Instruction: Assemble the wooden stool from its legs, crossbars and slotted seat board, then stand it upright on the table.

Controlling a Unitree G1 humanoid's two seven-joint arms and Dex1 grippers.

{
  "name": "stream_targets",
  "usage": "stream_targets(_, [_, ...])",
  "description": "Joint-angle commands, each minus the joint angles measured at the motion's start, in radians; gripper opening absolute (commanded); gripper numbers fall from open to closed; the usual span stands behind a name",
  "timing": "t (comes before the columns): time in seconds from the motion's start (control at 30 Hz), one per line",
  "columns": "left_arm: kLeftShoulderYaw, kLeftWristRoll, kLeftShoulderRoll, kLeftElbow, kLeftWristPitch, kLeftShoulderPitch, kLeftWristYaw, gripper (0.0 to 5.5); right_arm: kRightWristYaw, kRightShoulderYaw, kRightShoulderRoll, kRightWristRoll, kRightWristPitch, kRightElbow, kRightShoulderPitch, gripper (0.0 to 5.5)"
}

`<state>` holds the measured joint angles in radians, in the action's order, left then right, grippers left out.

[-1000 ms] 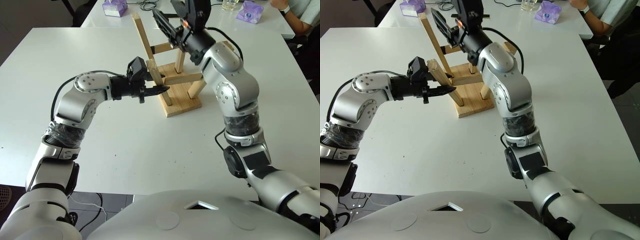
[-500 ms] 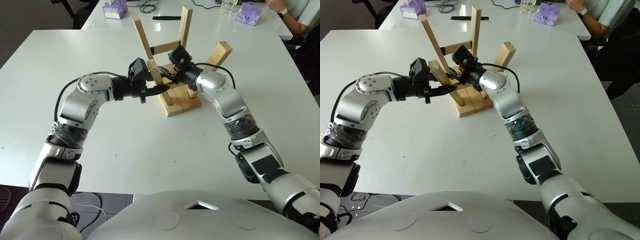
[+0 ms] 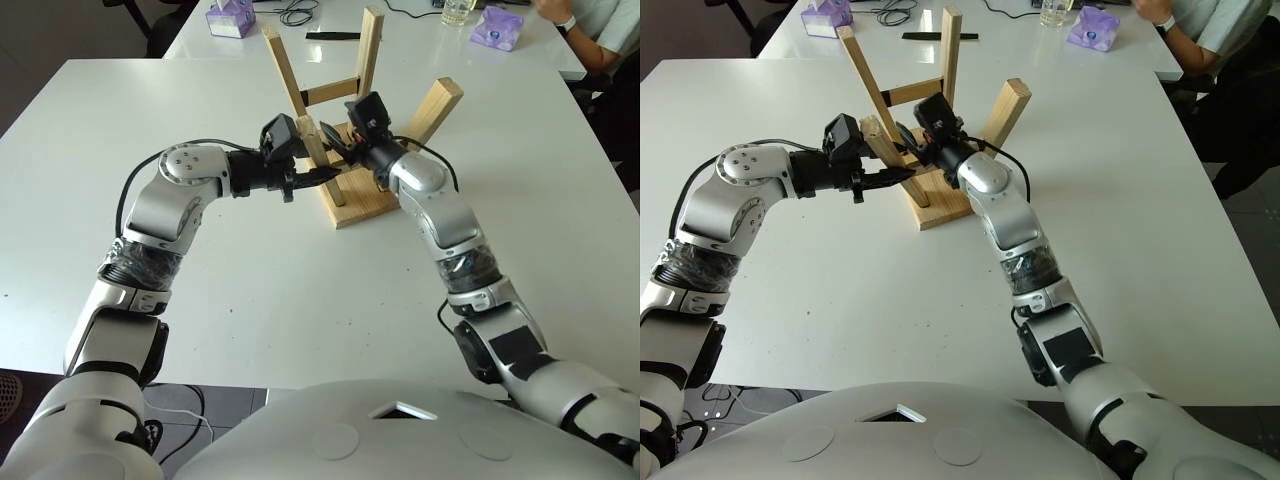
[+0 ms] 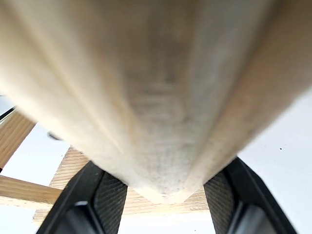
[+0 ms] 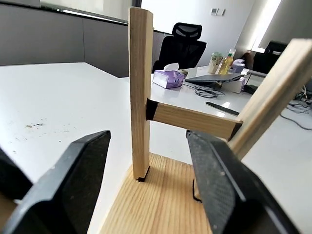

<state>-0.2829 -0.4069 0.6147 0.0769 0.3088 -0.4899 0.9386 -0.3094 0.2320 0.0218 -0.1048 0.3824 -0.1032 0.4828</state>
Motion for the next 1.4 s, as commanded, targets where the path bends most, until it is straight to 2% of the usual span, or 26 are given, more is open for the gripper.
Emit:
stream_targets(0.03, [-0.127, 0.152, 0.018, 0.104, 0.094, 0.135, -0.01, 2.05, -0.079, -0.157, -0.068, -0.383, 0.173, 0.374, 0.059, 2.88])
stream_targets(0.1, [-0.12, 0.143, 0.028, 0.091, 0.102, 0.144, -0.008, 2.05, -0.033, -0.318, -0.022, -0.561, 0.22, 0.447, 0.164, 2.88])
stream_targets(0.17, [-0.111, 0.131, 0.037, 0.073, 0.111, 0.154, -0.007, 2.05, 0.005, -0.47, 0.08, -0.617, 0.201, 0.393, 0.252, 2.88])
stream_targets(0.27, [-0.094, 0.107, 0.052, 0.036, 0.129, 0.173, -0.005, 2.05, 0.032, -0.612, 0.28, -0.488, 0.068, 0.135, 0.286, 2.88])
stream_targets(0.33, [-0.086, 0.094, 0.063, 0.01, 0.142, 0.181, 0.0, 2.05, 0.088, -0.569, 0.44, -0.247, -0.119, -0.139, 0.257, 2.88])
stream_targets(0.4, [-0.082, 0.081, 0.075, -0.011, 0.154, 0.18, 0.012, 2.05, 0.108, -0.548, 0.526, -0.132, -0.254, -0.354, 0.231, 2.88])
stream_targets(0.5, [-0.076, 0.074, 0.088, -0.026, 0.164, 0.177, 0.027, 2.05, 0.112, -0.478, 0.524, -0.032, -0.383, -0.501, 0.22, 2.88])
stream_targets(0.63, [-0.085, 0.073, 0.094, -0.023, 0.169, 0.157, 0.044, 2.05, 0.065, -0.335, 0.381, 0.04, -0.471, -0.532, 0.226, 2.88])
stream_targets(0.7, [-0.093, 0.075, 0.09, -0.021, 0.174, 0.145, 0.046, 2.05, -0.009, -0.232, 0.24, -0.014, -0.416, -0.373, 0.199, 2.88])
stream_targets(0.77, [-0.108, 0.078, 0.077, -0.021, 0.18, 0.132, 0.043, 2.05, -0.101, -0.078, 0.116, -0.131, -0.275, -0.074, 0.127, 2.88])
stream_targets(0.83, [-0.128, 0.085, 0.061, -0.035, 0.182, 0.119, 0.036, 2.05, -0.136, 0.055, 0.054, -0.273, -0.12, 0.217, 0.071, 2.88])
stream_targets(0.9, [-0.13, 0.061, 0.047, -0.088, 0.21, 0.117, 0.018, 2.05, -0.108, 0.123, 0.021, -0.381, 0.007, 0.403, 0.057, 2.88])
stream_targets(1.0, [-0.121, 0.031, 0.039, -0.135, 0.237, 0.121, 0.003, 2.05, -0.111, 0.122, 0.056, -0.366, 0.07, 0.423, 0.049, 2.88])
stream_targets(1.13, [-0.103, 0.04, 0.053, -0.106, 0.221, 0.151, -0.004, 2.05, -0.096, 0.034, 0.167, -0.175, -0.005, 0.248, 0.025, 2.88])
stream_targets(1.3, [-0.069, 0.024, 0.076, -0.12, 0.227, 0.194, -0.021, 2.05, 0.019, -0.173, 0.369, 0.011, -0.143, -0.05, 0.024, 2.88])
stream_targets(1.4, [-0.053, 0.018, 0.084, -0.126, 0.23, 0.205, -0.039, 2.05, 0.091, -0.251, 0.481, 0.098, -0.216, -0.16, 0.031, 2.88])
